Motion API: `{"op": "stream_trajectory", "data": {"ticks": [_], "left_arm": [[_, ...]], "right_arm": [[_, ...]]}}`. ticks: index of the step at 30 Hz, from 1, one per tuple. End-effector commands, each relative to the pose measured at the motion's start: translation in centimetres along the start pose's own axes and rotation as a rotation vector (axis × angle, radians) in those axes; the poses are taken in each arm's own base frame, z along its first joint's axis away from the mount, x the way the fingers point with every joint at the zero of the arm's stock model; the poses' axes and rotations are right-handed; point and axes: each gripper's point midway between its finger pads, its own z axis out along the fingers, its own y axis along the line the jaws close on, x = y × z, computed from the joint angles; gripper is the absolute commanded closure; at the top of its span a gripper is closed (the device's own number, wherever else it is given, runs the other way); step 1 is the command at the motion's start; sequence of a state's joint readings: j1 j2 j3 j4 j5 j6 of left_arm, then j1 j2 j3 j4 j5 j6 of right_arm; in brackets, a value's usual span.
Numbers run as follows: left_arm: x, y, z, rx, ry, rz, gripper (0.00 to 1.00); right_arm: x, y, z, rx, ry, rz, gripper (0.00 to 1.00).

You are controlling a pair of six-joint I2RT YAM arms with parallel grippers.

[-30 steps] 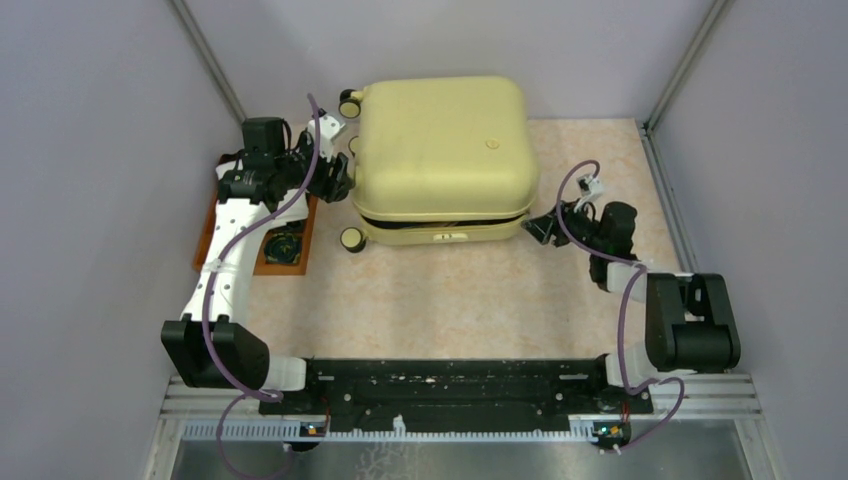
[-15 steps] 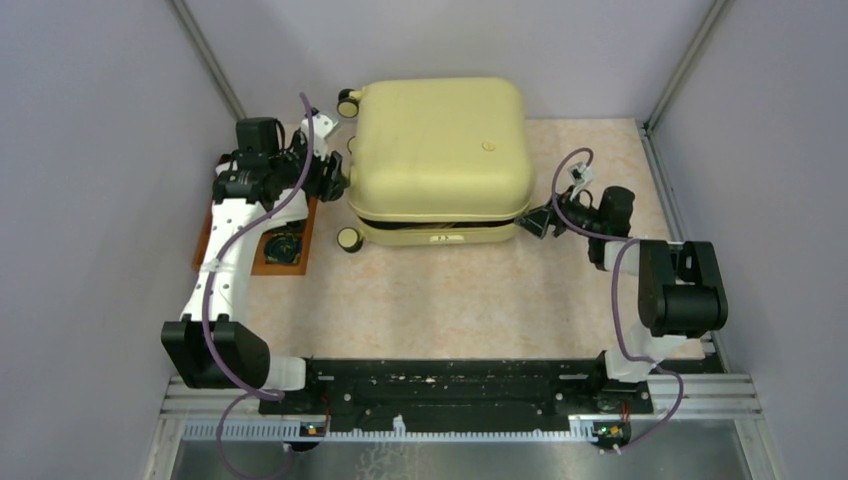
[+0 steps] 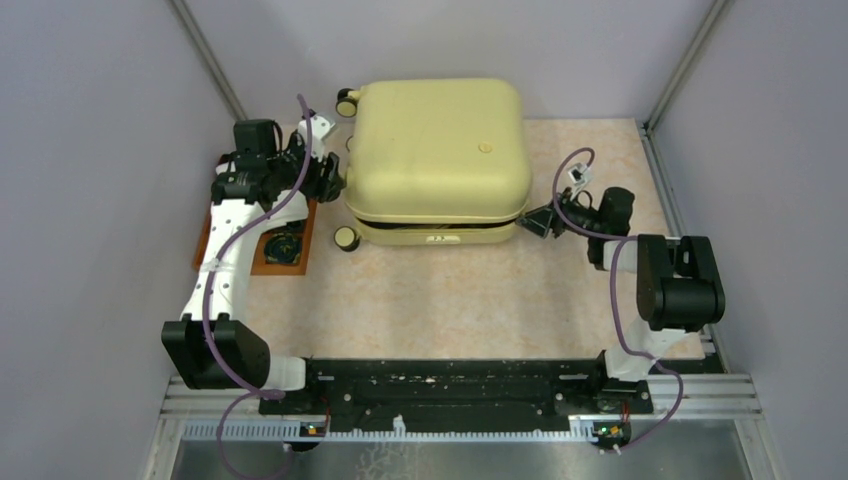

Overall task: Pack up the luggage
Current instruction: Zip the luggage at the center of the board.

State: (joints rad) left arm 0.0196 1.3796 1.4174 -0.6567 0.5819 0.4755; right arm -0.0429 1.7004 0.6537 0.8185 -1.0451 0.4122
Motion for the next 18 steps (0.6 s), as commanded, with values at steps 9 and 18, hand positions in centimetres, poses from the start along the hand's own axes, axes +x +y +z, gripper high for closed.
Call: {"op": "stream_trajectory", "data": {"ticks": [9, 18], "left_arm": [[-5.6, 2.1, -2.3, -0.109, -0.166, 0.127, 1.00], [-5.7, 1.9, -2.5, -0.102, -0.169, 0.125, 1.00]], "right_arm": [[1.9, 1.8, 2.3, 0.029, 0.112, -0.079, 0.61], [-0.3, 2.6, 2.7, 0.101, 0.026, -0.142, 0.63]]}}
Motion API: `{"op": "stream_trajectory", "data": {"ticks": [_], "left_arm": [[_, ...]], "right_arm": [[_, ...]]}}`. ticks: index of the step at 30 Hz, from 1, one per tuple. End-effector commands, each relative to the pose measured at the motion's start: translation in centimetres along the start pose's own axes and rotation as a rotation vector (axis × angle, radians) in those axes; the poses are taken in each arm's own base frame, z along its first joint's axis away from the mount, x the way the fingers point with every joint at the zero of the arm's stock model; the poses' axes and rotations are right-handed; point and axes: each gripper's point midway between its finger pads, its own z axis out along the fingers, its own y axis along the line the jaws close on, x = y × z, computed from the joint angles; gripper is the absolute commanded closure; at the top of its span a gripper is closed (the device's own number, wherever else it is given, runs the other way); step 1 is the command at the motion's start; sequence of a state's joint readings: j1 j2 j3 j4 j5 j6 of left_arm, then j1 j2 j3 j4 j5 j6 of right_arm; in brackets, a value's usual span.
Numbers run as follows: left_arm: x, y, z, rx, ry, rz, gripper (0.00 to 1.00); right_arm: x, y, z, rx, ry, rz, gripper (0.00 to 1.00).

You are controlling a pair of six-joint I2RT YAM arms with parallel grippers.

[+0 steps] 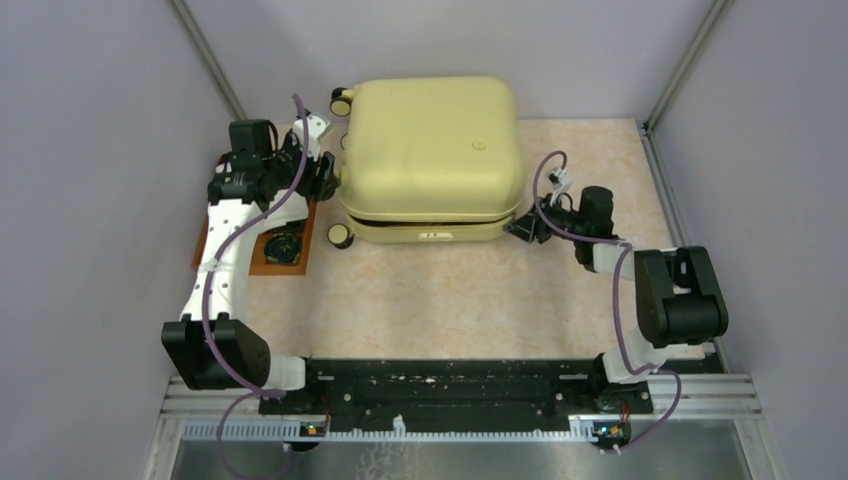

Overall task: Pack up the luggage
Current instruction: Zip the luggage at the center of the board.

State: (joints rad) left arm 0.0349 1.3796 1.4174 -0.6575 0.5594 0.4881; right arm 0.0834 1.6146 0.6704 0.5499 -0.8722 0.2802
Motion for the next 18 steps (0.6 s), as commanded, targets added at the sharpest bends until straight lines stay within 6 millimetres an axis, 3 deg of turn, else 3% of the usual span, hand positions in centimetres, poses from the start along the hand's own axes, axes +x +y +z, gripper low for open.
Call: {"op": "stream_trajectory", "data": {"ticks": [1, 5, 8, 18], "left_arm": [[-6.0, 1.1, -2.3, -0.073, -0.182, 0.119, 1.00], [-5.8, 1.0, -2.3, -0.073, -0.179, 0.124, 1.00], [-5.8, 0.9, -2.4, -0.070, -0.182, 0.123, 1.00], [-5.7, 0.7, -2.4, -0.064, -0.182, 0.121, 1.00]], "right_arm": [[-3.0, 1.6, 0.3, 0.010, -0.092, -0.129, 0.60], [-4.3, 1.7, 0.1, 0.030, -0.135, -0.165, 0.60], [-4.8, 1.6, 0.0, 0.043, -0.147, -0.183, 0.64], [-4.8, 2.1, -0.3, 0.038, -0.161, -0.180, 0.96]]}}
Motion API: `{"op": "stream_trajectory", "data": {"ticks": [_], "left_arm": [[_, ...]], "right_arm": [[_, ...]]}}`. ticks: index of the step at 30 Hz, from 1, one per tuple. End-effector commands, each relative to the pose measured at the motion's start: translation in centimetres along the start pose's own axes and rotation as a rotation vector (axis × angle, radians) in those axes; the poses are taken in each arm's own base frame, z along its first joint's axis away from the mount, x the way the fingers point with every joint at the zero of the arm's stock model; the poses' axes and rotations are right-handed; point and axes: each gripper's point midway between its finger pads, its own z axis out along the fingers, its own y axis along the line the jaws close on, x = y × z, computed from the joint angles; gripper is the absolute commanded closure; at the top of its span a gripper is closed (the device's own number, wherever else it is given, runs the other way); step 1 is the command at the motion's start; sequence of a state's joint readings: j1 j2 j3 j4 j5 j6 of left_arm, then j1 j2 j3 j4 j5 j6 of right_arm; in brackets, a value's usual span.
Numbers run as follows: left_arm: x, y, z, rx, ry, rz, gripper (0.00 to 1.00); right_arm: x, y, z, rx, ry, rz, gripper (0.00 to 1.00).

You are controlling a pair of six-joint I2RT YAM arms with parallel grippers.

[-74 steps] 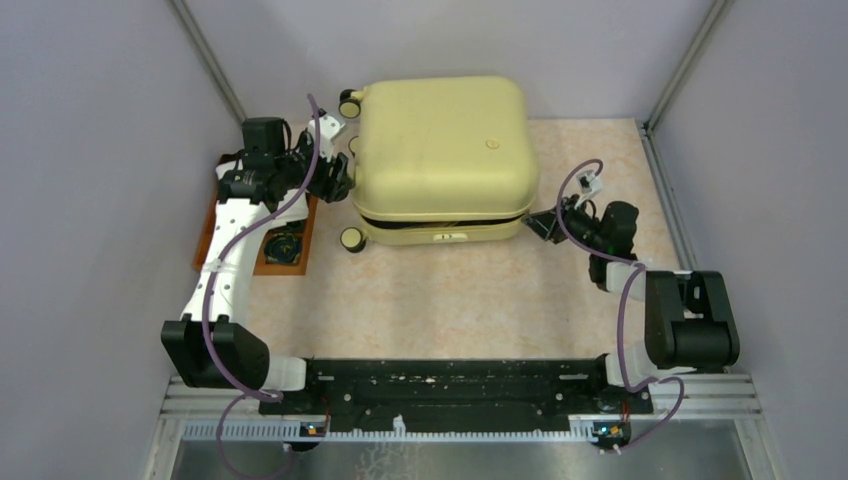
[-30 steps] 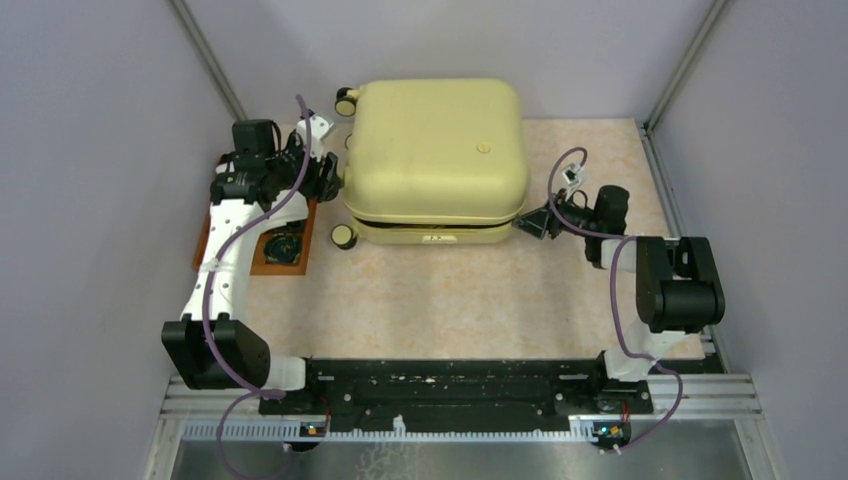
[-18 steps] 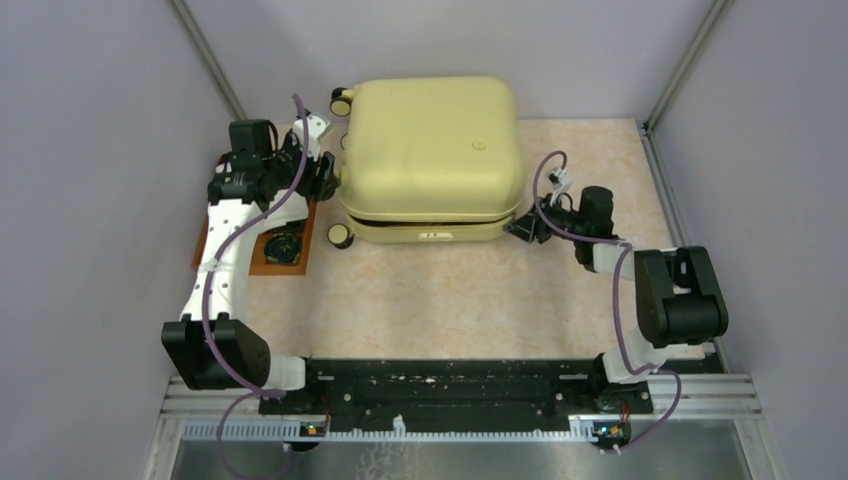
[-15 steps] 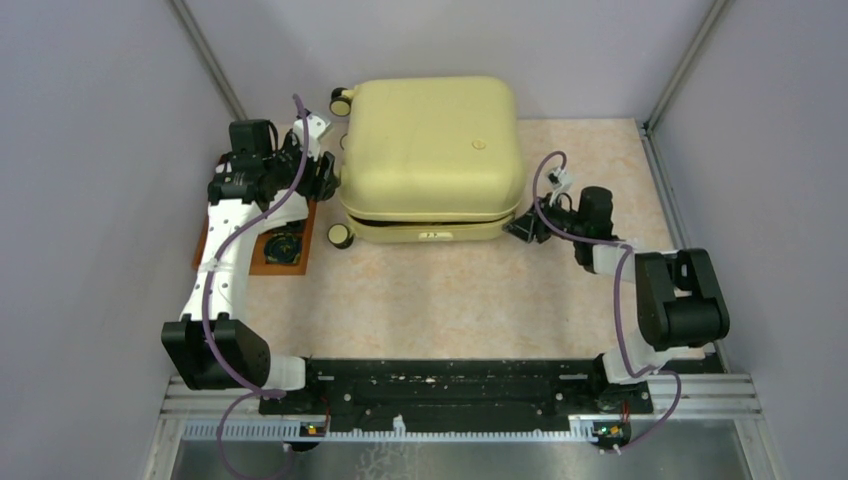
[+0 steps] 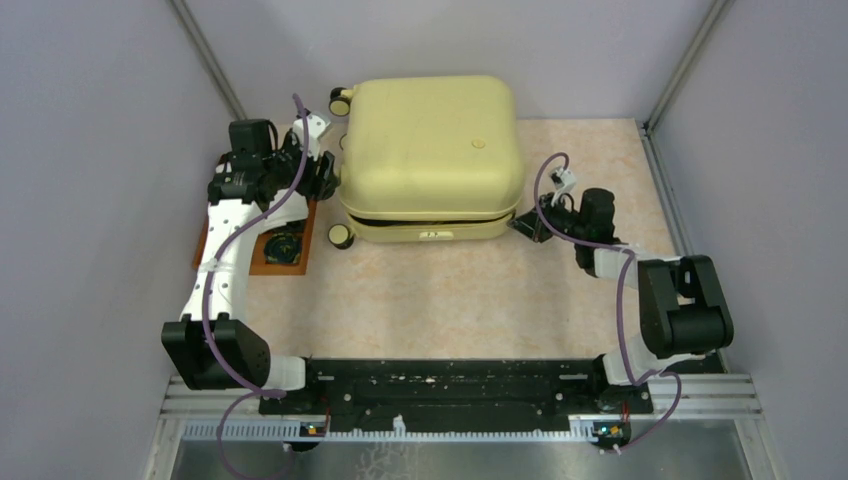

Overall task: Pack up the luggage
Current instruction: Zip the luggage at the center of the board.

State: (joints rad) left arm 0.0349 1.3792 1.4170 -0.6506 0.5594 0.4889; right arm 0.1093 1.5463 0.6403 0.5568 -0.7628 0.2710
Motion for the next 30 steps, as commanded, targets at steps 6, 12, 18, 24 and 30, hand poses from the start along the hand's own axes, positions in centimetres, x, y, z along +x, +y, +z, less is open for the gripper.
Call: {"op": "stream_trajectory", "data": {"ticks": [6, 12, 18, 24, 30], "left_arm": [[-5.5, 0.3, -2.5, -0.055, -0.182, 0.114, 1.00], [-5.1, 0.1, -2.4, -0.048, -0.177, 0.112, 1.00], [-4.7, 0.0, -2.2, -0.045, -0.174, 0.110, 1.00], [-4.8, 0.0, -2.4, -0.050, -0.178, 0.114, 1.00], [-4.6, 0.0, -2.4, -0.052, -0.174, 0.119, 1.00]], "right_arm": [[-3.6, 1.5, -0.1, -0.020, -0.117, -0.095, 1.00], [-3.3, 1.7, -0.2, -0.015, -0.113, -0.088, 1.00], [-3.5, 2.5, -0.2, -0.059, -0.114, -0.077, 0.82], [-4.1, 2.2, 0.5, -0.063, -0.121, -0.035, 0.84], [-4.1, 1.9, 0.6, -0.043, -0.127, -0.011, 1.00]]}}
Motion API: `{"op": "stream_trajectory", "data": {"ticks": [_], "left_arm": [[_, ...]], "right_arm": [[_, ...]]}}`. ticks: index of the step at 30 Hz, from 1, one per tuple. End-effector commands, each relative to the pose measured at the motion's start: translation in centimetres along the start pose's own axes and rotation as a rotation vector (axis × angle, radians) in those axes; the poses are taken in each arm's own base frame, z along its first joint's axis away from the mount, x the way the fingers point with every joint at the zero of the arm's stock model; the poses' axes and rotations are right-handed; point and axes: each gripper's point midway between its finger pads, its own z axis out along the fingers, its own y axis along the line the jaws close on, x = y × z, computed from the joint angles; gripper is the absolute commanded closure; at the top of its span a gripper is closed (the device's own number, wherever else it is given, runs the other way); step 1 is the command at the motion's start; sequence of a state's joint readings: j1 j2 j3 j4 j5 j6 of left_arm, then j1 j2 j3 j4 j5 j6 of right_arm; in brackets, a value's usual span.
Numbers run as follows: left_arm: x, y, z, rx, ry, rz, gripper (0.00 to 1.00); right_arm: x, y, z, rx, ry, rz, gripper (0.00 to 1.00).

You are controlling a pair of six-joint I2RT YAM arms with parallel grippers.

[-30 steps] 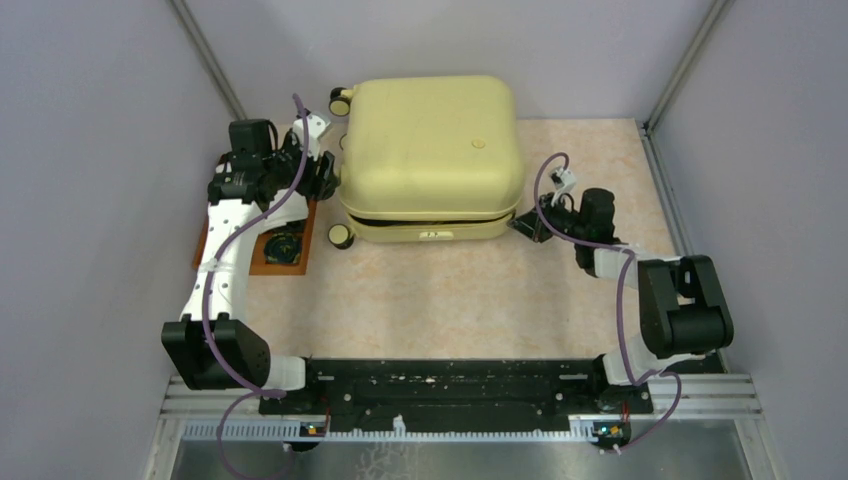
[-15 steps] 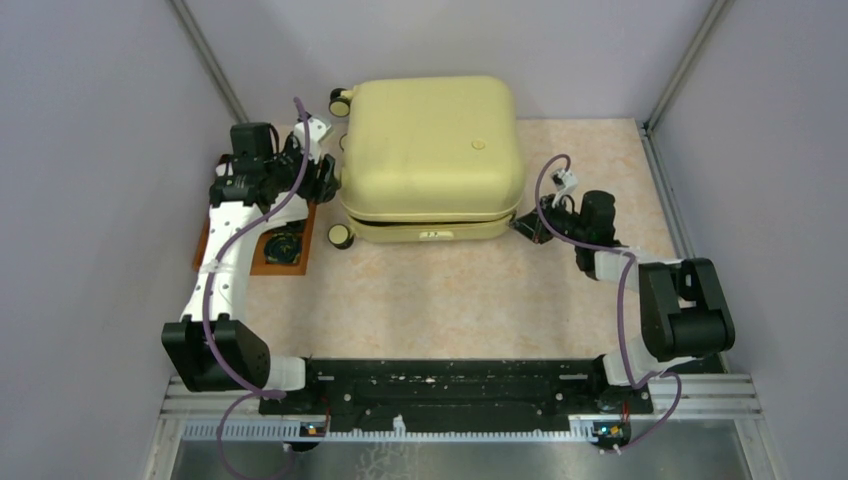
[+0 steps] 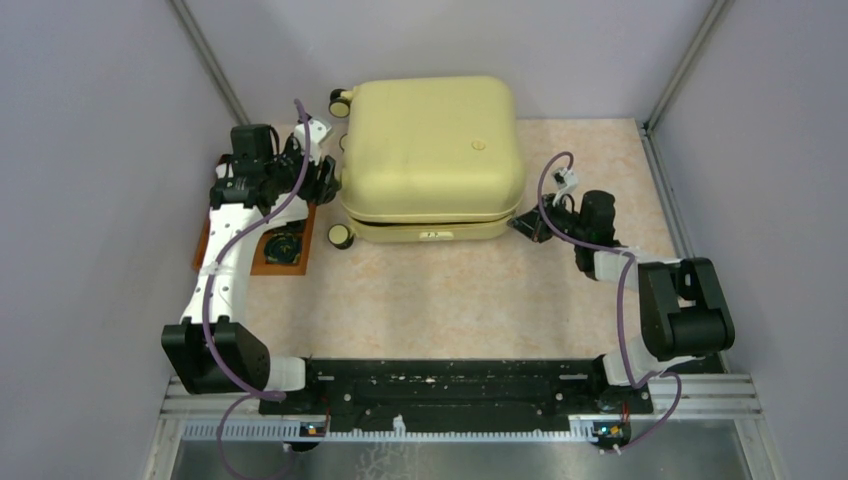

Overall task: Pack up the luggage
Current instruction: Zip the luggage at the center of the board.

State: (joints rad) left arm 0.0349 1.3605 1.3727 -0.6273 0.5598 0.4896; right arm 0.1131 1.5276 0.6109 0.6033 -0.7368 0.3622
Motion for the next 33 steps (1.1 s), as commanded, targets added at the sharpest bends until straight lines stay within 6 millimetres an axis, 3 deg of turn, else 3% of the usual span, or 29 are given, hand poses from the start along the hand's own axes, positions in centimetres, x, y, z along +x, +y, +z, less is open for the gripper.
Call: {"op": "stream_trajectory", "data": {"ticks": [1, 9, 21, 26, 33], "left_arm": [[-5.4, 0.2, -2.5, -0.052, -0.176, 0.119, 1.00], [-5.0, 0.0, -2.3, -0.042, -0.172, 0.110, 1.00], [-2.3, -1.5, -1.1, 0.022, -0.139, 0.067, 1.00], [-3.5, -0.6, -1.1, -0.006, -0.165, 0.082, 1.00], [-7.2, 1.0, -1.9, -0.056, -0.236, 0.083, 1.00]], "right_arm": [[-3.7, 1.8, 0.9, -0.059, -0.098, -0.073, 1.00], [-1.7, 3.9, 1.2, -0.078, -0.063, -0.081, 1.00], [2.0, 7.2, 2.2, 0.088, 0.058, -0.253, 1.00], [1.6, 8.4, 0.9, 0.084, 0.020, -0.256, 1.00], [1.9, 8.4, -0.3, 0.101, 0.022, -0.274, 1.00]]}}
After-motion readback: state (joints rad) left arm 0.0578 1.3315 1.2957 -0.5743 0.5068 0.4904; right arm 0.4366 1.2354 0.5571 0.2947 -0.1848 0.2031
